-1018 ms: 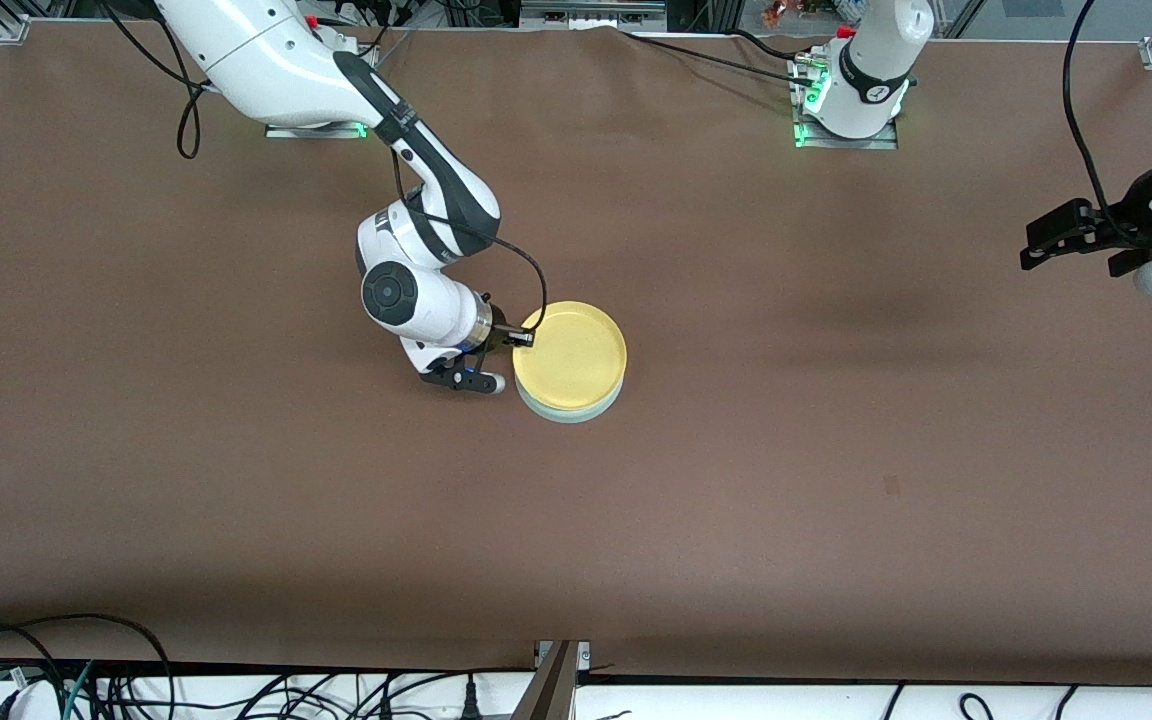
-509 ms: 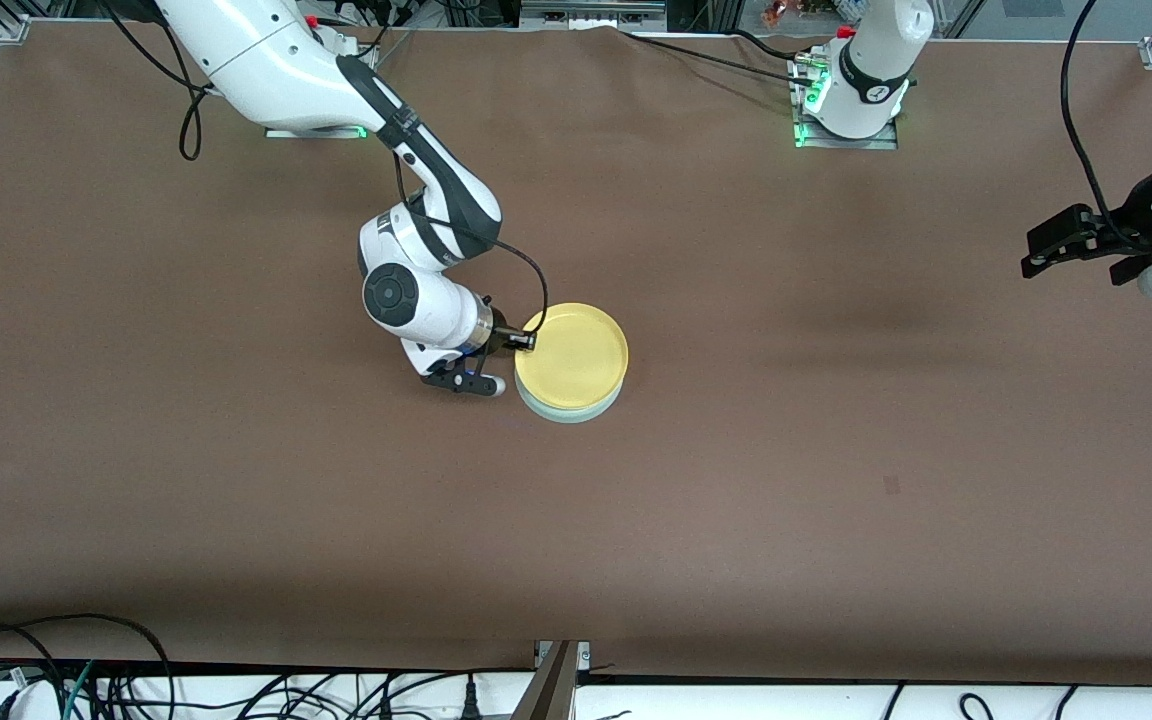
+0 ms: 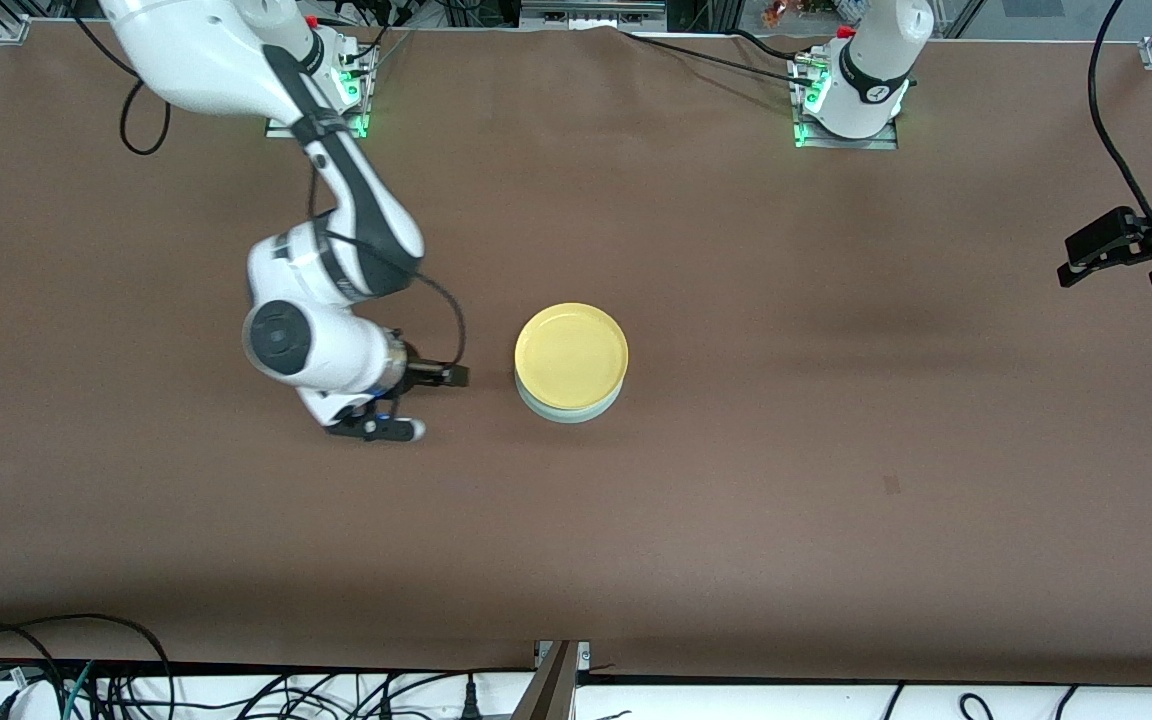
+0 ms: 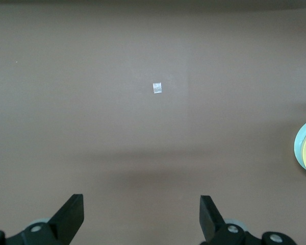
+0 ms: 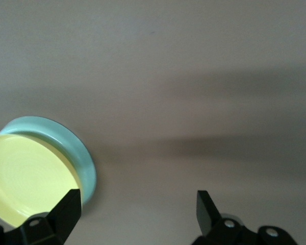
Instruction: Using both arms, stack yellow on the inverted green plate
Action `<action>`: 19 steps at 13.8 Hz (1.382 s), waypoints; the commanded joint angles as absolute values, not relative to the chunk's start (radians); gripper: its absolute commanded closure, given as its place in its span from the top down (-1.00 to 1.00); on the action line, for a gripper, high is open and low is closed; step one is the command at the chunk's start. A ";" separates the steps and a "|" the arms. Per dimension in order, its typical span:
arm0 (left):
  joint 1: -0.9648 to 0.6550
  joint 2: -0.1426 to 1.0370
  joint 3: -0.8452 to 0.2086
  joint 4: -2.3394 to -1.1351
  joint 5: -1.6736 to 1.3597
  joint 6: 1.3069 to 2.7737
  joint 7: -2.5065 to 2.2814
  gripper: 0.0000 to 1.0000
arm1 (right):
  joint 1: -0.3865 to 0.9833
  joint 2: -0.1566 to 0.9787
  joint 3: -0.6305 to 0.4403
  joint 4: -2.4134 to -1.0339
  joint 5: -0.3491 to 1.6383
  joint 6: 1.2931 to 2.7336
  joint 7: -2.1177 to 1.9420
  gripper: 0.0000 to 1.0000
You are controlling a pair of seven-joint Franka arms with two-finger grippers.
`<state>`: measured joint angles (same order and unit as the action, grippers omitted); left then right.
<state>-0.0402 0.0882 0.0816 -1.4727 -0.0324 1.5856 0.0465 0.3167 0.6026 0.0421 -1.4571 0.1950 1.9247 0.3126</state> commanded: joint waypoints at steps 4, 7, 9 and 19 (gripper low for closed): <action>-0.057 0.140 0.071 -1.421 -0.015 1.601 0.051 1.00 | 0.235 0.534 -0.092 -1.286 0.144 1.576 0.080 1.00; -0.054 0.146 0.072 -1.420 -0.020 1.603 0.051 1.00 | 0.235 0.450 -0.156 -1.262 0.097 1.484 -0.001 1.00; -0.057 0.147 0.071 -1.420 -0.015 1.601 0.049 1.00 | 0.222 0.349 -0.155 -1.294 0.071 1.444 -0.002 1.00; -0.067 0.166 0.067 -1.417 0.041 1.605 0.049 1.00 | 0.102 0.035 -0.083 -1.472 -0.024 1.384 -0.046 1.00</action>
